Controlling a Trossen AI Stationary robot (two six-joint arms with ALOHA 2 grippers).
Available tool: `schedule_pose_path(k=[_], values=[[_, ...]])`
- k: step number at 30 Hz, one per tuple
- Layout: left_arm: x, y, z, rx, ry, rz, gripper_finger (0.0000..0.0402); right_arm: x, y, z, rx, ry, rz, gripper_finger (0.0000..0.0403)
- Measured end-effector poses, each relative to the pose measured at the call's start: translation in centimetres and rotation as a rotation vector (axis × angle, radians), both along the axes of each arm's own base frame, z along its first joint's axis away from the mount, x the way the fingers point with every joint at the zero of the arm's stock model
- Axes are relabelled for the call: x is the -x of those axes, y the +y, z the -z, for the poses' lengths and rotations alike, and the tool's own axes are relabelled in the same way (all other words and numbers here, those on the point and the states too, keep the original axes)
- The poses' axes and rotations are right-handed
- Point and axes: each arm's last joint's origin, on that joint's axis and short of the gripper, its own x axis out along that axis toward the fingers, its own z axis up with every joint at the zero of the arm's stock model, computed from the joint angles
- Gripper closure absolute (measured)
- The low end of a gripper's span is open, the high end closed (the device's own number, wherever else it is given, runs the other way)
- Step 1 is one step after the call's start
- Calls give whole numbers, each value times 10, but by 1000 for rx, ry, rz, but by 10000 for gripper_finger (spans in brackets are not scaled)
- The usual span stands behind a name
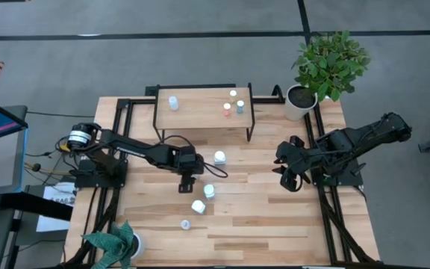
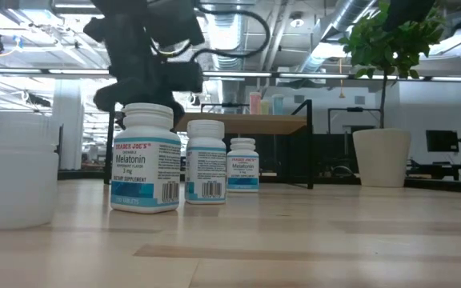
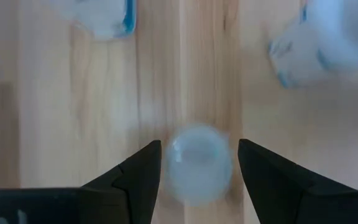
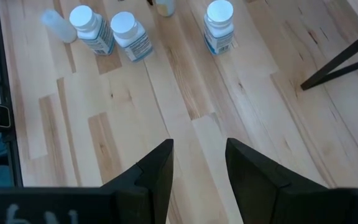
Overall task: Pick and place medicine bottles onto shelf by color
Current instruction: Put the top transparent pill bottle on the shelf
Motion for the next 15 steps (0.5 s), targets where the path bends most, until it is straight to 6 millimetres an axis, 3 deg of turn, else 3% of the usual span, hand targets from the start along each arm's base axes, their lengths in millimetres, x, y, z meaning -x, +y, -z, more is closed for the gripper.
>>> schedule_pose_path(k=[11, 15], values=[[-2, 0, 3, -6, 16, 3, 200, 1, 0, 1, 4, 13, 1, 234], [-1, 0, 3, -9, 20, 6, 217, 1, 0, 1, 5, 14, 1, 234]])
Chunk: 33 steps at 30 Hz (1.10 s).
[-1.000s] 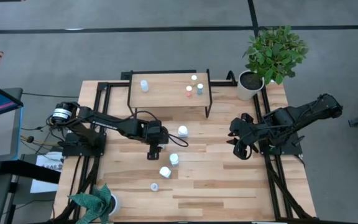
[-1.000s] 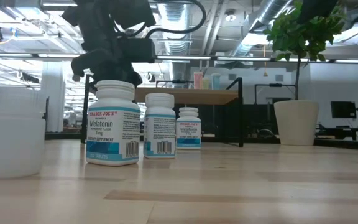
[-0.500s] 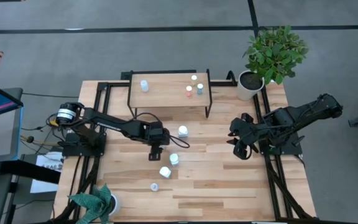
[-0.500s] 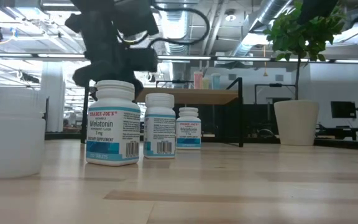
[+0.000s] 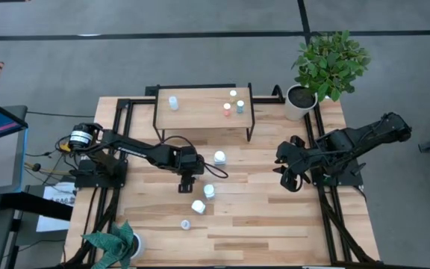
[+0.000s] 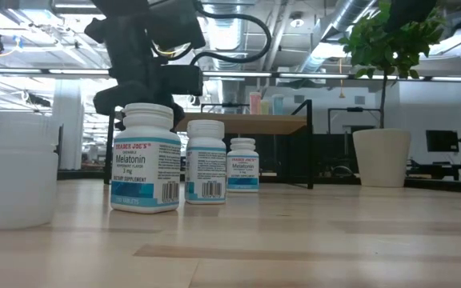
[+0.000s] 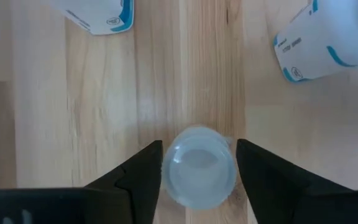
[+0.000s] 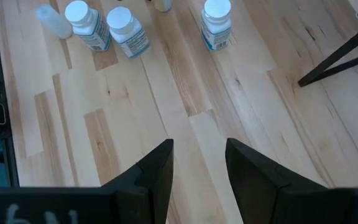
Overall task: Pick and place medicine bottles onto shelf by color
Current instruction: Put the top transparent pill bottle on the shelf
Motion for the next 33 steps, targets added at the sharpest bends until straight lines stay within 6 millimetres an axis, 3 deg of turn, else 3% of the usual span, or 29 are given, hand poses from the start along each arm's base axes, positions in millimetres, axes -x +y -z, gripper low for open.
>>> schedule_pose_path(k=[6, 9, 16, 22, 26, 33], values=[[0, 1, -2, -33, -6, -16, 292, 0, 0, 0, 0, 0, 0, 234], [-3, 1, -10, -24, 5, -52, 297, 0, 0, 0, 0, 0, 0, 234], [-11, 1, -56, -37, 85, 13, 295, 0, 0, 0, 0, 0, 1, 234], [-6, 9, -100, -89, 202, 75, 285, 0, 0, 0, 0, 0, 1, 234], [5, 19, -134, -139, 248, 75, 295, 0, 0, 0, 0, 0, 1, 234], [43, 53, -184, -153, 109, -18, 285, 0, 0, 0, 0, 0, 0, 234]])
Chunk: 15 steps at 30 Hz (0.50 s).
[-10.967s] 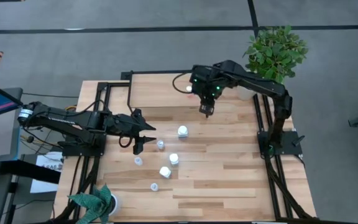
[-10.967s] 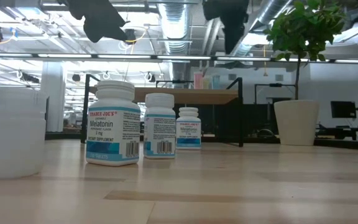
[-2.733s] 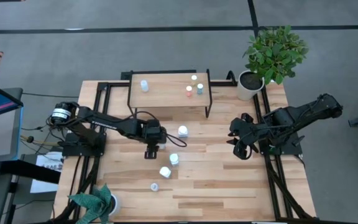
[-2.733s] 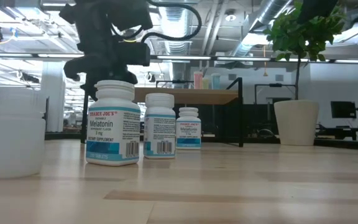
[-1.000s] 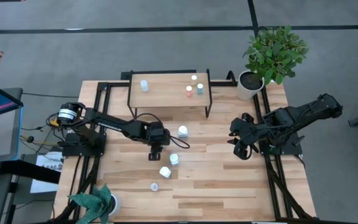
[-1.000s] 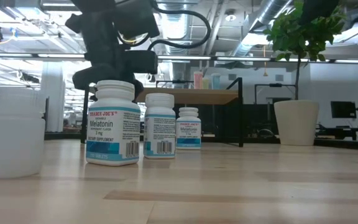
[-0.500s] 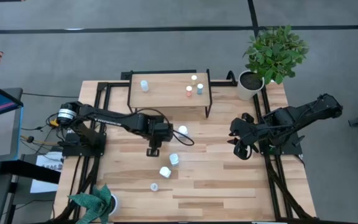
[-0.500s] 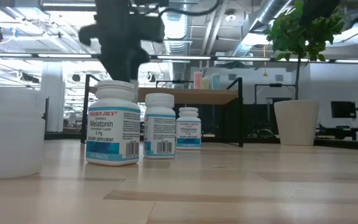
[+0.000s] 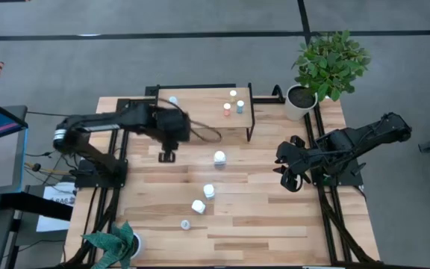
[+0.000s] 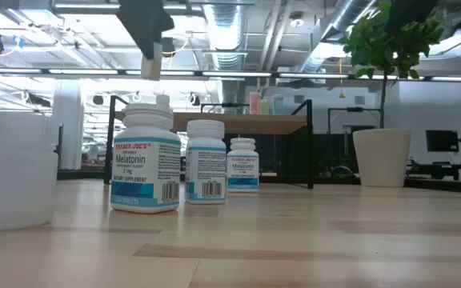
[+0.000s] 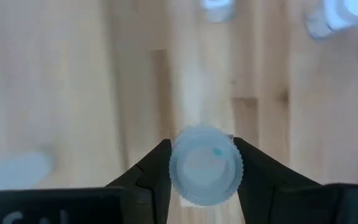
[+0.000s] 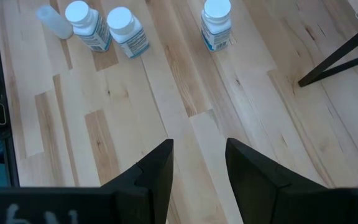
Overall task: Pick and place medicine bottles onto shelf by color
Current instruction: Put the top transparent pill bottle on the shelf
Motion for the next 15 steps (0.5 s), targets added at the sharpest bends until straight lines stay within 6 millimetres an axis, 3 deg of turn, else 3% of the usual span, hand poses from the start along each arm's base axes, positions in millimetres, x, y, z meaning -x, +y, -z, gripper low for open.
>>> schedule_pose_path(k=[6, 15], values=[[27, 41, -18, 4, -93, -176, 293, 0, 0, 0, 0, 0, 0, 234], [33, 96, -6, 129, -109, -325, 284, 0, 0, 0, 1, 0, 0, 234]])
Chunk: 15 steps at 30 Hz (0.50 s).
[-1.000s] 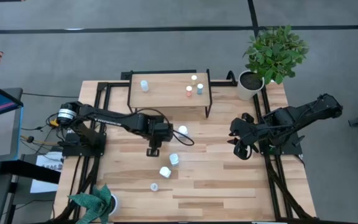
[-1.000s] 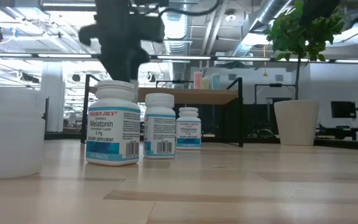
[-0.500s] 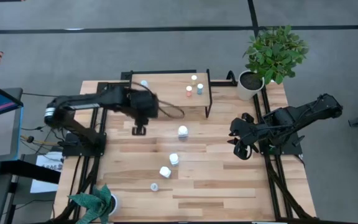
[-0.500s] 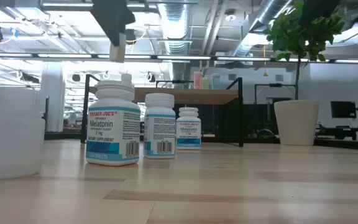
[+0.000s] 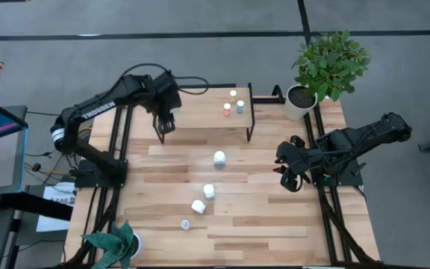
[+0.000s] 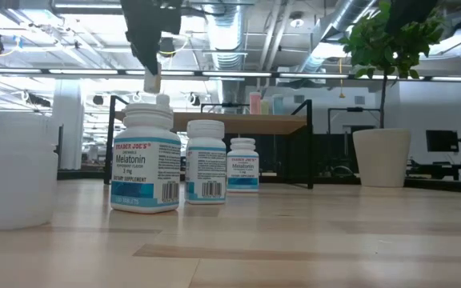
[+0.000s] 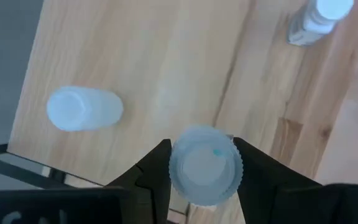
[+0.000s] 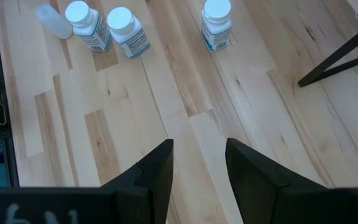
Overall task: Pick and place medicine bottles onto shelf by color
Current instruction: Put the top transparent pill bottle on the shelf
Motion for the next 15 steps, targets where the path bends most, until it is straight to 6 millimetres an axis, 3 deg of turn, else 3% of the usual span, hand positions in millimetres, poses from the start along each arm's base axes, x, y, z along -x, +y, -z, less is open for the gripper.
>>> schedule_pose_path(k=[15], values=[[-4, 40, 26, 65, 57, -2, 281, 0, 0, 0, 0, 1, 0, 234]])
